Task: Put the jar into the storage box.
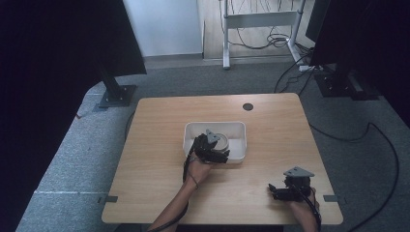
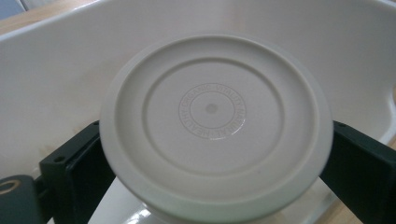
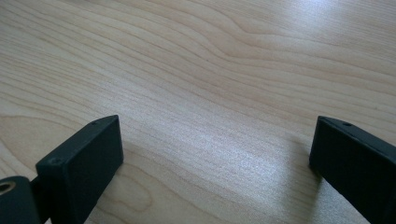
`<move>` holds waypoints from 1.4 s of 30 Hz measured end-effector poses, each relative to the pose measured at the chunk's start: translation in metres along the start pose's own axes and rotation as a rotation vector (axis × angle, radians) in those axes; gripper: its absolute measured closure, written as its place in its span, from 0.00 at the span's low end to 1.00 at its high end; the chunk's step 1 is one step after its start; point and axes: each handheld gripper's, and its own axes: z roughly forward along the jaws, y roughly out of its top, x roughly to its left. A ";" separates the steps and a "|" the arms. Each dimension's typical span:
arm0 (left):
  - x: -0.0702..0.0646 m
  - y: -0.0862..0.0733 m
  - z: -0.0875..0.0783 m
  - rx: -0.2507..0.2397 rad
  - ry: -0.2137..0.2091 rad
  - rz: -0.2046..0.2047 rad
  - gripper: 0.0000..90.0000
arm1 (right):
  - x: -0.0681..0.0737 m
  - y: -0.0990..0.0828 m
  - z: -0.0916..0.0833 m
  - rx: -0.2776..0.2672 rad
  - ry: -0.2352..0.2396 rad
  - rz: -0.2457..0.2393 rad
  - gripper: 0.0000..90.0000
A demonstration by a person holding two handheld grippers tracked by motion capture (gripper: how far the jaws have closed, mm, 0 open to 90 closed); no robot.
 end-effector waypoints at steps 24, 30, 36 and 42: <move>0.006 -0.008 -0.027 -0.039 -0.057 -0.001 0.05 | 0.000 -0.001 -0.001 -0.004 -0.010 0.006 0.05; 0.007 -0.012 -0.035 -0.052 -0.085 0.008 0.05 | 0.000 -0.001 -0.001 -0.004 -0.009 0.006 0.05; 0.010 -0.016 -0.042 -0.059 -0.099 0.009 0.05 | 0.000 -0.001 -0.001 -0.004 -0.008 0.006 0.05; 0.009 -0.020 -0.047 -0.064 -0.119 0.019 0.05 | 0.000 -0.001 -0.001 -0.006 -0.005 0.002 0.06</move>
